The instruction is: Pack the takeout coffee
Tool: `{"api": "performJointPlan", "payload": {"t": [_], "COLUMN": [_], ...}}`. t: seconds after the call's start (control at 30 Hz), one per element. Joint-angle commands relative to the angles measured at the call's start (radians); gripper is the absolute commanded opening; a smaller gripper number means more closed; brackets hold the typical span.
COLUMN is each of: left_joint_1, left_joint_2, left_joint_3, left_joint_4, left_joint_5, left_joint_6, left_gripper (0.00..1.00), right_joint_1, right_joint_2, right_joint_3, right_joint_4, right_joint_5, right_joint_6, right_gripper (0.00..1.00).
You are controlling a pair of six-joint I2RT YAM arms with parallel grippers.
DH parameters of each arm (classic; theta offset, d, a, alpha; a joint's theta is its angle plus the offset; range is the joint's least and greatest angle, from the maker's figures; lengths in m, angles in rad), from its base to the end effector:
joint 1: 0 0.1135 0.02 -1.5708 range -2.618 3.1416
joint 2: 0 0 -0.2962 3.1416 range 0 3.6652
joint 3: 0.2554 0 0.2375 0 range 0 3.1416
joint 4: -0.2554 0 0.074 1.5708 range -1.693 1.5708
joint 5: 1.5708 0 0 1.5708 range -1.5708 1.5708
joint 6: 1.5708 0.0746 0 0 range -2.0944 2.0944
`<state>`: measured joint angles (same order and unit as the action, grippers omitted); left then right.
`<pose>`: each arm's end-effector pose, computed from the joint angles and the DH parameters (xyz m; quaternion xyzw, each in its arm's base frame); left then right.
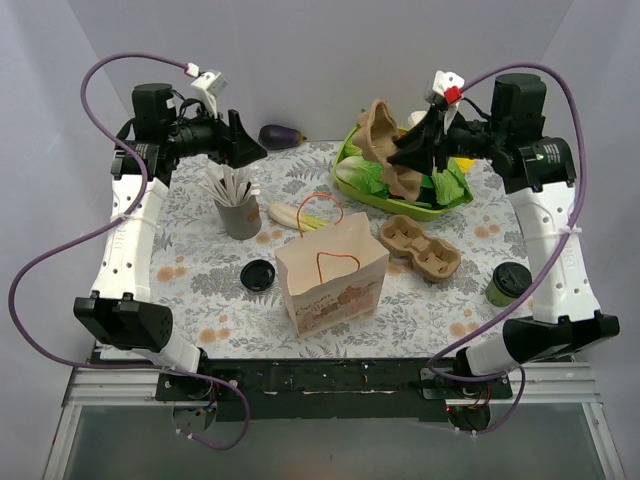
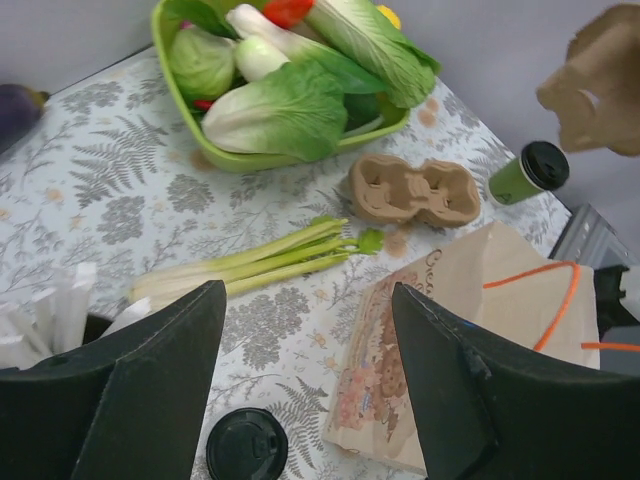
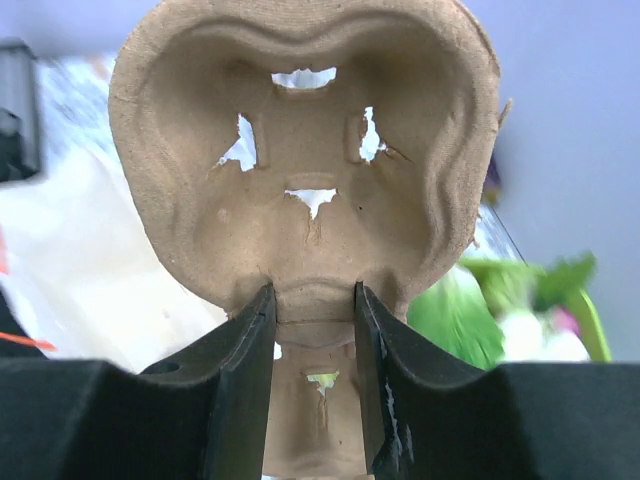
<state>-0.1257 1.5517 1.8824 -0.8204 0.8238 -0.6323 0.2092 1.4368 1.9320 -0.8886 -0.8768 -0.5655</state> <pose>0.3128 -0.0947 0.4824 0.0026 0.8123 -0.4934 0.3111 0.2488 0.1114 0.5224 -0.5027 0.6082 0.2583 0.5574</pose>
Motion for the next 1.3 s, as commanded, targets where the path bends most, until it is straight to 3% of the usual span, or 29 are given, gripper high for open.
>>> {"api": "performJointPlan", "payload": {"t": [0.0, 0.2, 0.33, 0.37, 0.4, 0.6, 0.8, 1.0, 1.27], "left_joint_1": [0.066, 0.07, 0.07, 0.07, 0.07, 0.07, 0.07, 0.07, 0.07], "left_joint_2": [-0.062, -0.105, -0.125, -0.128, -0.13, -0.159, -0.154, -0.119, -0.116], "left_joint_3": [-0.054, -0.089, -0.104, -0.111, -0.114, -0.126, -0.123, -0.094, -0.107], "left_joint_4": [0.067, 0.056, 0.033, 0.027, 0.024, 0.007, 0.001, 0.007, 0.021], "left_joint_5": [-0.026, -0.1, -0.13, -0.137, -0.144, -0.167, -0.161, -0.147, -0.127], "left_joint_6": [-0.064, -0.035, -0.012, -0.006, -0.001, 0.008, 0.01, 0.0, -0.007], "left_gripper": [0.67, 0.68, 0.68, 0.68, 0.68, 0.69, 0.7, 0.7, 0.7], "right_joint_1": [0.062, 0.182, 0.2, 0.202, 0.205, 0.226, 0.225, 0.214, 0.236], "right_joint_2": [0.08, 0.12, 0.051, 0.039, 0.027, 0.004, -0.003, -0.021, -0.087], "right_joint_3": [0.067, 0.04, -0.194, -0.238, -0.279, -0.392, -0.365, -0.202, -0.278], "right_joint_4": [0.306, 0.428, 0.834, 1.07, 1.15, 1.292, 1.243, 0.783, 0.751], "right_joint_5": [-0.331, -0.528, -0.62, -0.642, -0.671, -0.686, -0.572, -0.32, -0.384], "right_joint_6": [0.317, 0.443, 0.721, 0.88, 0.932, 1.006, 0.939, 0.531, 0.506], "right_gripper": [0.07, 0.06, 0.08, 0.08, 0.08, 0.03, 0.01, 0.01, 0.01]}}
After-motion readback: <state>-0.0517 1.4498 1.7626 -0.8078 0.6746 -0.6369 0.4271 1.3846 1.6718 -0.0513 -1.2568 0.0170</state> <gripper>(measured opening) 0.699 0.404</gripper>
